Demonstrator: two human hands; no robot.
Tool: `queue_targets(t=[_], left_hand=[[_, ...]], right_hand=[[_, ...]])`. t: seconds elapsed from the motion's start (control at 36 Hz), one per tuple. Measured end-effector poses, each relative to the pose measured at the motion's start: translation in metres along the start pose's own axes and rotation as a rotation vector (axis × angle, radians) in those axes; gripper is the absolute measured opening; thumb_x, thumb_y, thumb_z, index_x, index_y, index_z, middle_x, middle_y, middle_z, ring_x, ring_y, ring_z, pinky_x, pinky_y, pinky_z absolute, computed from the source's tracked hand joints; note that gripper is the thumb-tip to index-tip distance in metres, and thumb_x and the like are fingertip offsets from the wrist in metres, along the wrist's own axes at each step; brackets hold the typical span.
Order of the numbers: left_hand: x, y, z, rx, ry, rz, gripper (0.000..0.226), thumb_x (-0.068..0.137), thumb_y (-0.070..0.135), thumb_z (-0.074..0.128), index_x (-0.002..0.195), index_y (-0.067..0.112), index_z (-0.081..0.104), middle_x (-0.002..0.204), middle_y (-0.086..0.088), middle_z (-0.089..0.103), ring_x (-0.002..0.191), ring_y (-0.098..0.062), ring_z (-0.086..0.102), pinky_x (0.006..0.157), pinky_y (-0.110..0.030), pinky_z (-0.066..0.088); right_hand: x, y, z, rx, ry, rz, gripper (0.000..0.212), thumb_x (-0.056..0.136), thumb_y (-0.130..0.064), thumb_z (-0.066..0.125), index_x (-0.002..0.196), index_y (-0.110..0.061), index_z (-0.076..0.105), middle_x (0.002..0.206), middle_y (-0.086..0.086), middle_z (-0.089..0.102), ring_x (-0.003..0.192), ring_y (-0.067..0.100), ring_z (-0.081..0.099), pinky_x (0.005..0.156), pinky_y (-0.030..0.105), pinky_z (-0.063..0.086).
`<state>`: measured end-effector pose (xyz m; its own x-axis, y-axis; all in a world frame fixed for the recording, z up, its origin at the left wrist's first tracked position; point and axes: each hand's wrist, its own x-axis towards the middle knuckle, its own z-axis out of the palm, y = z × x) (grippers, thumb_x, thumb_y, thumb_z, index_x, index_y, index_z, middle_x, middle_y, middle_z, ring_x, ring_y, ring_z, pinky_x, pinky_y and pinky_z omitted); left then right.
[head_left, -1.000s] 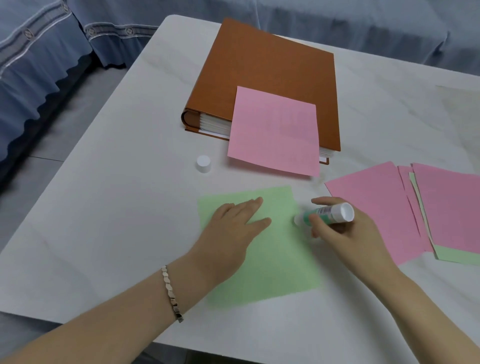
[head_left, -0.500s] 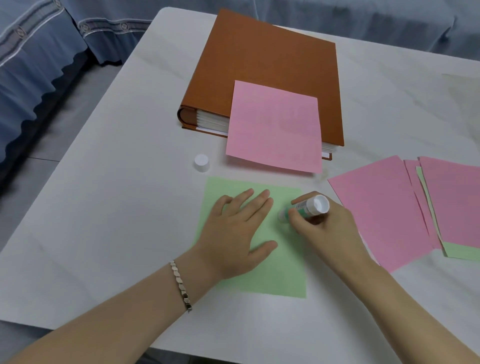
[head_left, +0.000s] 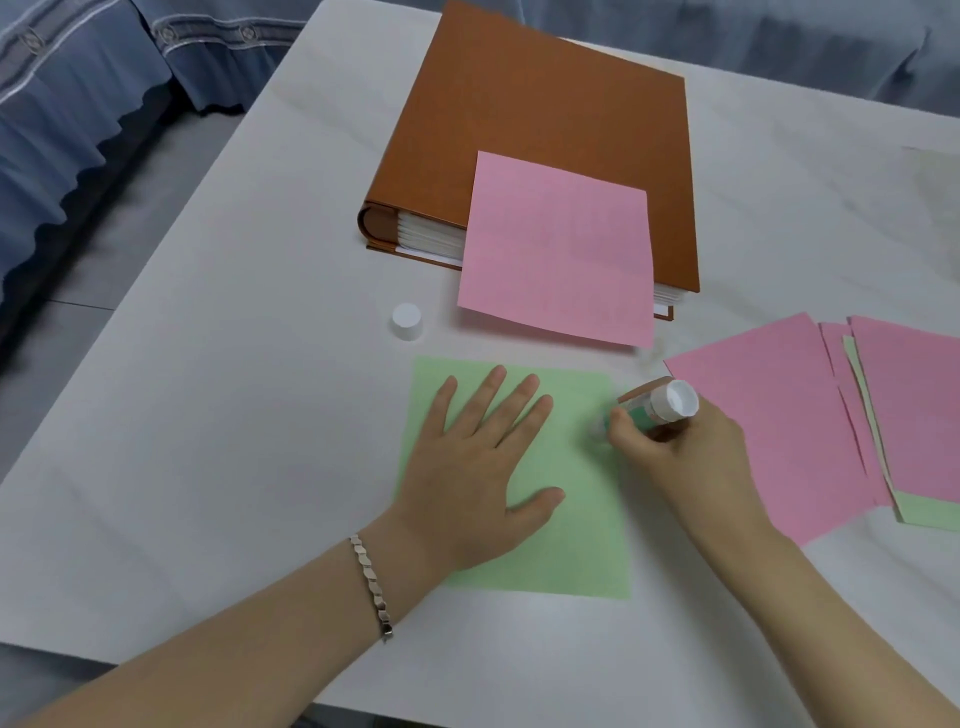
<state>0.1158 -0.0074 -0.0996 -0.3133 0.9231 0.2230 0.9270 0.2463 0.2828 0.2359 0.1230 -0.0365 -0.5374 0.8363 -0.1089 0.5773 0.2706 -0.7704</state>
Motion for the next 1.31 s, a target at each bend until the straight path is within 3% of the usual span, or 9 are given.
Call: queue_targets(t=[0.19,0.28,0.39,0.53,0.64,0.81,1.0,1.11,1.31], left_hand=[[0.000,0.002,0.000,0.006,-0.018,-0.031,0.069,0.081,0.059,0.038,0.136,0.018,0.050,0.145,-0.001,0.042,0.137,-0.025,0.034,0.108,-0.051,0.017],[0.000,0.007,0.002,0.009,-0.018,-0.063,0.070,0.081,0.059,0.038,0.136,0.017,0.049,0.146,-0.002,0.041,0.137,-0.027,0.034,0.108,-0.053,0.018],[0.000,0.009,0.004,-0.005,-0.003,-0.075,0.074,0.079,0.062,0.039,0.136,0.016,0.050,0.146,-0.002,0.041,0.137,-0.027,0.034,0.107,-0.054,0.018],[-0.001,0.008,0.004,-0.006,-0.012,-0.066,0.083,0.076,0.071,0.037,0.137,0.015,0.049,0.147,-0.003,0.040,0.138,-0.027,0.031,0.107,-0.055,0.018],[-0.001,0.007,0.003,0.006,-0.024,-0.070,0.085,0.075,0.073,0.036,0.137,0.016,0.049,0.147,-0.003,0.039,0.138,-0.026,0.030,0.107,-0.054,0.016],[0.000,0.007,0.002,0.002,-0.032,-0.066,0.081,0.072,0.073,0.038,0.129,0.017,0.056,0.145,-0.004,0.042,0.136,-0.028,0.034,0.106,-0.053,0.017],[-0.001,0.002,-0.002,0.028,-0.070,-0.027,0.086,0.072,0.075,0.035,0.135,0.018,0.050,0.147,-0.005,0.039,0.137,-0.029,0.033,0.105,-0.052,0.016],[-0.002,0.003,-0.001,0.005,-0.049,-0.023,0.086,0.072,0.075,0.038,0.134,0.017,0.051,0.147,-0.005,0.040,0.137,-0.029,0.033,0.106,-0.054,0.018],[-0.002,0.003,-0.002,-0.007,-0.044,-0.016,0.086,0.072,0.075,0.038,0.135,0.017,0.050,0.147,-0.005,0.039,0.138,-0.028,0.031,0.107,-0.054,0.016]], right_hand=[[-0.003,0.005,-0.025,-0.009,0.083,0.041,0.004,0.075,-0.018,0.063,0.073,-0.015,0.064,0.065,0.006,0.064,0.061,0.016,0.055,0.052,0.015,0.039],[-0.011,-0.007,-0.014,0.055,0.023,0.000,0.005,0.072,-0.020,0.065,0.069,-0.023,0.063,0.065,-0.004,0.065,0.056,0.009,0.055,0.052,0.011,0.041],[-0.019,-0.012,0.006,0.054,-0.098,-0.044,0.007,0.074,-0.020,0.067,0.071,-0.017,0.061,0.058,0.002,0.057,0.046,0.007,0.040,0.047,0.016,0.034],[-0.020,-0.008,0.014,0.031,-0.122,-0.052,0.008,0.072,-0.020,0.066,0.072,-0.017,0.058,0.053,0.000,0.054,0.045,0.007,0.039,0.048,0.021,0.034],[-0.016,-0.001,0.007,0.034,-0.095,-0.024,0.009,0.072,-0.019,0.067,0.072,-0.014,0.059,0.068,0.011,0.062,0.052,0.009,0.041,0.052,0.028,0.037],[-0.010,0.007,-0.011,0.010,-0.026,-0.014,0.013,0.075,-0.008,0.068,0.071,-0.019,0.061,0.065,-0.006,0.063,0.055,-0.002,0.050,0.053,0.007,0.039],[-0.023,0.003,-0.014,0.098,0.044,0.013,0.013,0.073,-0.012,0.068,0.070,-0.023,0.062,0.059,-0.016,0.063,0.053,-0.002,0.053,0.050,0.007,0.039],[-0.031,-0.006,0.006,0.070,-0.067,-0.024,0.008,0.072,-0.017,0.069,0.070,-0.013,0.062,0.065,0.005,0.064,0.045,0.005,0.041,0.045,0.014,0.033],[-0.031,-0.003,0.013,0.066,-0.106,0.009,0.010,0.072,-0.019,0.068,0.070,-0.019,0.058,0.066,0.008,0.063,0.048,0.007,0.040,0.050,0.024,0.036]])
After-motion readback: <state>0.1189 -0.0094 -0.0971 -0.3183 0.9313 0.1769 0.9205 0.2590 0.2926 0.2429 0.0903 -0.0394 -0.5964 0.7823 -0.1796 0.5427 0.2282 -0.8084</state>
